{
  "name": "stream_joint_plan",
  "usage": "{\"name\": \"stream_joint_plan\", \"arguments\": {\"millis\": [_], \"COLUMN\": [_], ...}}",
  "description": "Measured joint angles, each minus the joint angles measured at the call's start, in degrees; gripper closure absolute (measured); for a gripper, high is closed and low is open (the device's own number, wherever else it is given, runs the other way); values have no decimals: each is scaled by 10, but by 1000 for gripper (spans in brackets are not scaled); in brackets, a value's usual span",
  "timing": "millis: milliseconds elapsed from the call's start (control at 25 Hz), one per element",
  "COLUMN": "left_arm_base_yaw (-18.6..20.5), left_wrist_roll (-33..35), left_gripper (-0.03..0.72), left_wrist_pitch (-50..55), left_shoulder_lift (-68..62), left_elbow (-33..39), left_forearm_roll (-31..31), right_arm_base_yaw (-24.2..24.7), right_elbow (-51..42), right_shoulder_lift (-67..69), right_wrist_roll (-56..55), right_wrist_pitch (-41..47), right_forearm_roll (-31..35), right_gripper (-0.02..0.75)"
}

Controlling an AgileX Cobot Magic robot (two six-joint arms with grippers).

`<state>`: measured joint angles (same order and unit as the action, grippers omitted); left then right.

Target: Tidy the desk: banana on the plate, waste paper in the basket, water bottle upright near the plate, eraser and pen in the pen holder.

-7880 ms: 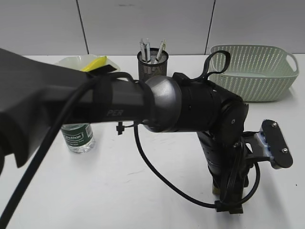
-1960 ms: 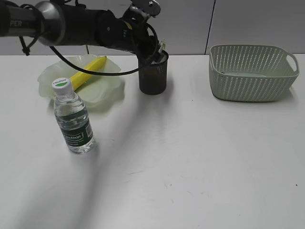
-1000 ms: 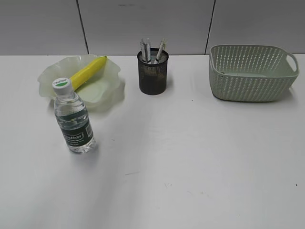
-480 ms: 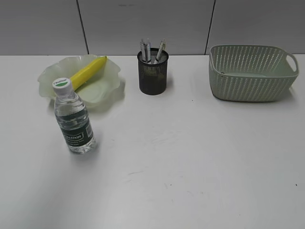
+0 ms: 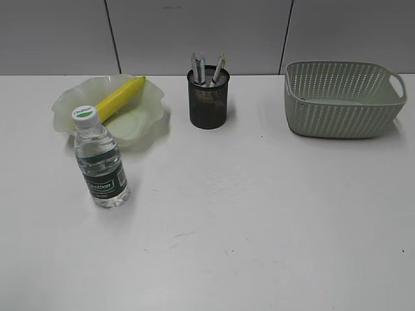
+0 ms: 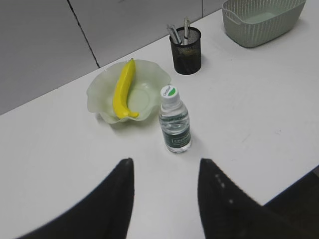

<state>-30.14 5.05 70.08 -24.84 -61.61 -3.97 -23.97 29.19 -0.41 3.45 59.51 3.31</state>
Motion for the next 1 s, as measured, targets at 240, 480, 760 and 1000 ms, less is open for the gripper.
{"name": "stream_joint_plan", "arguments": {"millis": [240, 480, 760, 1000], "left_arm_base_yaw": [0, 0, 0, 0], "left_wrist_roll": [0, 5, 13, -30], "left_gripper": [367, 378, 378, 379], "left_wrist_pitch": [1, 6, 6, -3], "left_shoulder_lift": [153, 248, 252, 252], "left_elbow": [138, 276, 297, 284], "left_forearm_roll": [1, 9, 3, 12], "right_arm_base_yaw": [0, 0, 0, 0], "right_elbow": [0, 0, 0, 0], "right_shoulder_lift": [0, 0, 0, 0], "right_wrist_roll": [0, 0, 0, 0], "right_wrist_pitch": [0, 0, 0, 0], "right_forearm_roll": [0, 0, 0, 0], "right_gripper": [281, 281, 281, 281]}}
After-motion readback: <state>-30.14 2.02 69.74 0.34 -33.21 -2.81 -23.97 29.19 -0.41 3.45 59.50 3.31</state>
